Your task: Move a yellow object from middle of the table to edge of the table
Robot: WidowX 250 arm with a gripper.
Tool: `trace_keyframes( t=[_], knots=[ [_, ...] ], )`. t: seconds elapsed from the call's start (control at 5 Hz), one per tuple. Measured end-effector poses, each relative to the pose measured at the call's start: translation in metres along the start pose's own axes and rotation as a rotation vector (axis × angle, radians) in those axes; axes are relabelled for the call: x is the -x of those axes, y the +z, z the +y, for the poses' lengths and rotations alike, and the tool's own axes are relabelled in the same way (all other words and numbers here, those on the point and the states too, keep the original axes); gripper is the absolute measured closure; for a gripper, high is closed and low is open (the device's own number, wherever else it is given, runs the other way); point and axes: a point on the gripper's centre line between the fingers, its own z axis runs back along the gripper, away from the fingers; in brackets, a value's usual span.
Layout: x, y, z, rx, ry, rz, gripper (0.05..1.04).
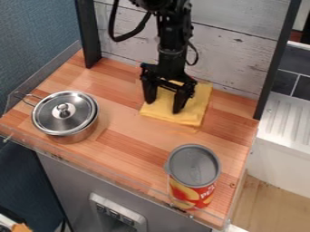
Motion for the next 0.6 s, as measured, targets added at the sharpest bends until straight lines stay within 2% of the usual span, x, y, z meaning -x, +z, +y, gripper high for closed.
trace_keyframes(
  t=[0.2, 0.4, 0.6],
  knots=[
    [-0.002, 0.002, 0.000, -0.005, -0.006, 0.003, 0.083],
    [-0.001, 0.008, -0.005, -0.039, -0.020, -0.004, 0.083],
    [-0.005, 0.044, -0.006, -0.069, -0.012, -0.101, 0.083]
  ],
)
